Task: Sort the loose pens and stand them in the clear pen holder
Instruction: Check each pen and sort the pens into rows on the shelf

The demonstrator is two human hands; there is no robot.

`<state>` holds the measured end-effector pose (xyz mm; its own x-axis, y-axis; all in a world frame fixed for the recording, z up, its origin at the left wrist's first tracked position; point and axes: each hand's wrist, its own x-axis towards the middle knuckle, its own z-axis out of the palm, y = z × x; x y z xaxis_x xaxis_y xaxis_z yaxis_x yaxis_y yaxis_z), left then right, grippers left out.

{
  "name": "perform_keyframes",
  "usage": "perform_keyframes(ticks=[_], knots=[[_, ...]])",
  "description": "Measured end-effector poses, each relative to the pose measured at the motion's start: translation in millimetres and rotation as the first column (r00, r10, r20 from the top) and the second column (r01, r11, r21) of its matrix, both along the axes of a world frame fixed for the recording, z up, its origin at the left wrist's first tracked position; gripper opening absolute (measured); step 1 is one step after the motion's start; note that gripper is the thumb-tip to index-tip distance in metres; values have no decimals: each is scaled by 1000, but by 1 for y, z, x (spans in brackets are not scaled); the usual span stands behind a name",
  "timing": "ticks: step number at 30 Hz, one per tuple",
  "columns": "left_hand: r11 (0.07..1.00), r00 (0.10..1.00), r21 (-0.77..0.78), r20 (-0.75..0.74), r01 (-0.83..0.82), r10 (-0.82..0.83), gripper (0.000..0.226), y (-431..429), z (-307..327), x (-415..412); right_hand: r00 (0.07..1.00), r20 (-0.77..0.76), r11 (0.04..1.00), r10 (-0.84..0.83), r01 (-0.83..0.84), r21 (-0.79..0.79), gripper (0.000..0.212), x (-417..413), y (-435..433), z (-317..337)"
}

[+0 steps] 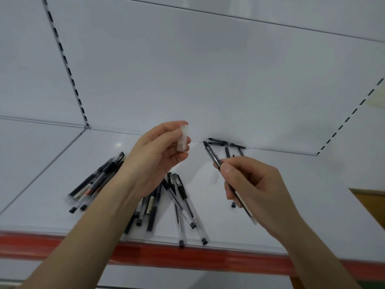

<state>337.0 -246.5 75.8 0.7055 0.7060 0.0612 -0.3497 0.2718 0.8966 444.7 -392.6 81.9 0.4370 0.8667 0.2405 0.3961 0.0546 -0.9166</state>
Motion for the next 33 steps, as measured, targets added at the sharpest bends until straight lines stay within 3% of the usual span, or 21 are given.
perform_keyframes(ticks=[14, 26, 33], knots=[[996, 998, 91, 61, -17, 11, 7, -3, -5, 1, 999, 32, 998, 35, -33, -59, 20, -9, 1, 0], [974, 986, 159, 70, -162, 152, 4, -18, -5, 8, 1000, -4, 999, -8, 8, -33, 16, -10, 2, -3], [955, 981, 228, 3, -187, 192, 5, -20, -15, 15, 997, 49, 997, -65, 67, -31, 18, -10, 4, -22]])
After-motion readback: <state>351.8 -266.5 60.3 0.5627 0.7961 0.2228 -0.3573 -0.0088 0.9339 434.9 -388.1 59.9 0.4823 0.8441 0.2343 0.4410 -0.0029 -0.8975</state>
